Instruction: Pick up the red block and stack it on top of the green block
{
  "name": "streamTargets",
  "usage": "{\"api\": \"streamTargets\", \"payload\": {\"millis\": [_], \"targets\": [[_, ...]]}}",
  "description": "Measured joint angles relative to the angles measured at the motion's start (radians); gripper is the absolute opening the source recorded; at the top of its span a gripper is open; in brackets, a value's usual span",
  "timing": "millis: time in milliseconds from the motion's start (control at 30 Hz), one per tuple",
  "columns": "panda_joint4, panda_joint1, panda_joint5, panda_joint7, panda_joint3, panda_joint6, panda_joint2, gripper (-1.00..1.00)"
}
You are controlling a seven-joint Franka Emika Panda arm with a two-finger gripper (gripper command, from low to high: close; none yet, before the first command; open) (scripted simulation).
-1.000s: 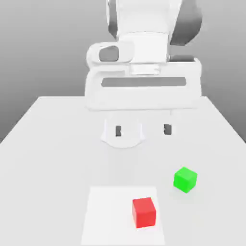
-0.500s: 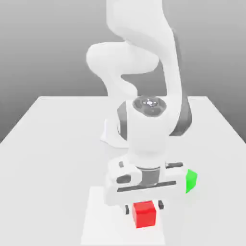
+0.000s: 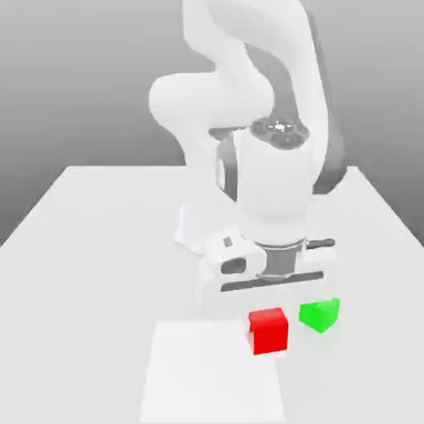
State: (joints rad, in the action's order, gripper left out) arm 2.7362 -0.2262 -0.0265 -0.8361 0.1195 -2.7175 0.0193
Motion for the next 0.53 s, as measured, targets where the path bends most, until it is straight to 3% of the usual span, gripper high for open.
{"api": "streamTargets", "payload": {"millis": [200,300,433,467,533], "targets": [[0.149,-0.142,-0.085,-0.136,0.108,0.035,0.187,-1.00],[0.165,-0.148,-0.067,-0.174,0.130,-0.038,0.130,-1.00],[0.163,-0.135,0.029,-0.244,0.123,-0.173,-0.011,-1.00],[0.161,-0.136,0.057,-0.264,0.115,-0.201,-0.040,1.00],[0.161,-0.138,0.057,-0.264,0.115,-0.201,-0.040,1.00]]}}
